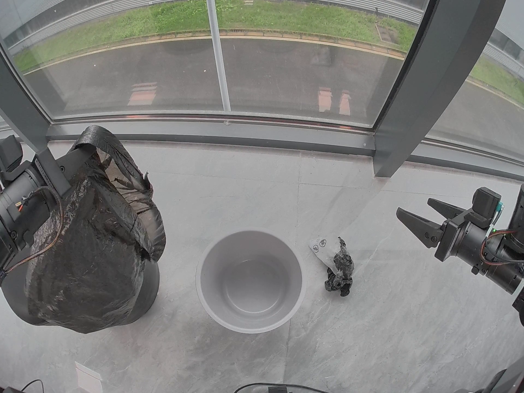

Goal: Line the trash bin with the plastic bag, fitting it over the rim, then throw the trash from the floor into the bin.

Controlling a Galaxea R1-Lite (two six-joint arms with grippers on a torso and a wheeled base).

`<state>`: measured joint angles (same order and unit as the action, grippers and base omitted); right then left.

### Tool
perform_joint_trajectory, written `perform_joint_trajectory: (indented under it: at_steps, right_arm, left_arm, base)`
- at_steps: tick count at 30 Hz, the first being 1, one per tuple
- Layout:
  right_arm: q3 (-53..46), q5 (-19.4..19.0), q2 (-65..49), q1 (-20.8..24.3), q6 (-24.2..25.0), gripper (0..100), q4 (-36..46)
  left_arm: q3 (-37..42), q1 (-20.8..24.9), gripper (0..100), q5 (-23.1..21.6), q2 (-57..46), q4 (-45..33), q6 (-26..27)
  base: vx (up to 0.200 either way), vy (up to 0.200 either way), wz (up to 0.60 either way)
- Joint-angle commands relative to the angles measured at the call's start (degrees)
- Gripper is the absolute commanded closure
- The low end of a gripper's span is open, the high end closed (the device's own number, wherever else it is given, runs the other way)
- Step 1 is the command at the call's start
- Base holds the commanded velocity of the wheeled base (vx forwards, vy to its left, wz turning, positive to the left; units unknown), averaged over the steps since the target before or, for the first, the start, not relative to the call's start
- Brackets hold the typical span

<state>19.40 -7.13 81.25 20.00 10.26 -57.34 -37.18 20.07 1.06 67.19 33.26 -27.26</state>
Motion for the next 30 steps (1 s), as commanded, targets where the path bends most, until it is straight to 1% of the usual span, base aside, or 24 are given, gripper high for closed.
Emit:
perform_joint_trajectory:
  at_steps: [1,2,3,6,10,12,13,14,15,16,17,18,20,21,22,25,27,30]
  right_arm:
    - [-0.9,-0.1,0.5,1.6,0.6,0,0.0]
    - [-1.0,-0.1,0.5,1.8,1.2,0,0.0]
    - [-0.9,-0.1,0.5,2.9,2.5,0,0.0]
    - [-0.2,-0.1,0.3,5.0,5.8,0,-0.1]
    - [4.1,0.4,2.5,10.8,11.1,0,-0.3]
    - [7.5,1.8,4.2,13.4,12.8,0,0.0]
    - [7.8,1.9,4.4,13.6,12.9,0,0.2]
    - [11.1,4.4,6.6,16.6,13.1,0,0.7]
    - [11.5,4.8,7.0,17.0,13.1,0,0.7]
    - [13.3,7.0,9.0,19.2,12.8,0,0.7]
    - [13.3,7.0,9.0,19.2,12.8,0,0.7]
    - [15.1,9.7,11.3,22.4,12.2,0,0.7]
    - [15.6,11.2,13.1,25.0,11.5,0,0.7]
    - [15.6,11.4,13.3,25.3,11.4,0,0.7]
    - [15.4,12.2,14.6,27.5,11.2,0,0.6]
    - [15.3,14.6,16.7,31.3,11.0,0,0.3]
    - [15.7,16.1,17.8,32.4,10.6,0,0.2]
    - [16.4,17.8,20.4,33.1,8.4,0,-0.3]
  left_arm:
    - [-1.4,0.9,100,-3.2,-4.6,-2.7,-8.5]
    - [-1.5,1.0,100,-3.5,-4.6,-2.8,-9.5]
    - [-1.8,1.5,100,-5.1,-4.6,-3.4,-12.7]
    - [-2.1,1.6,100,-9.5,-4.4,-4.4,-19.6]
    - [-4.0,1.6,100,-16.9,-4.4,-4.9,-31.9]
    - [-5.5,1.6,100,-20.5,-4.4,-5.0,-37.2]
    - [-5.6,1.6,100,-20.7,-4.4,-5.0,-37.4]
    - [-7.1,1.6,100,-24.3,-4.2,-5.0,-41.0]
    - [-7.4,1.6,100,-24.8,-4.2,-5.0,-41.4]
    - [-8.3,1.6,100,-26.9,-4.2,-5.0,-43.0]
    - [-8.3,1.6,100,-26.9,-4.2,-5.0,-43.0]
    - [-9.4,2.3,100,-28.3,-4.2,-4.9,-44.5]
    - [-10.0,3.5,100,-28.3,-4.2,-4.7,-45.2]
    - [-10.1,3.7,100,-28.3,-4.1,-4.7,-45.3]
    - [-10.3,4.3,100,-28.3,-4.1,-4.6,-45.4]
    - [-10.5,5.7,100,-28.6,-4.4,-4.4,-45.5]
    - [-10.9,6.4,100,-28.6,-4.6,-4.4,-45.6]
    - [-11.8,7.7,100,-28.6,-5.0,-4.4,-46.4]
  base:
    - [0.0,0.0,0.0]
    - [0.0,0.0,0.0]
    - [0.0,0.0,0.0]
    - [0.0,0.0,0.0]
    - [0.0,0.0,0.0]
    - [0.0,0.0,0.0]
    - [0.0,0.0,0.0]
    - [0.0,0.0,0.0]
    - [0.0,0.0,0.0]
    - [0.0,0.0,0.0]
    - [0.0,0.0,0.0]
    - [0.0,0.0,0.0]
    - [0.0,0.0,0.0]
    - [0.0,0.0,0.0]
    - [0.0,0.0,0.0]
    - [0.0,0.0,0.0]
    - [0.0,0.0,0.0]
    - [0.0,0.0,0.0]
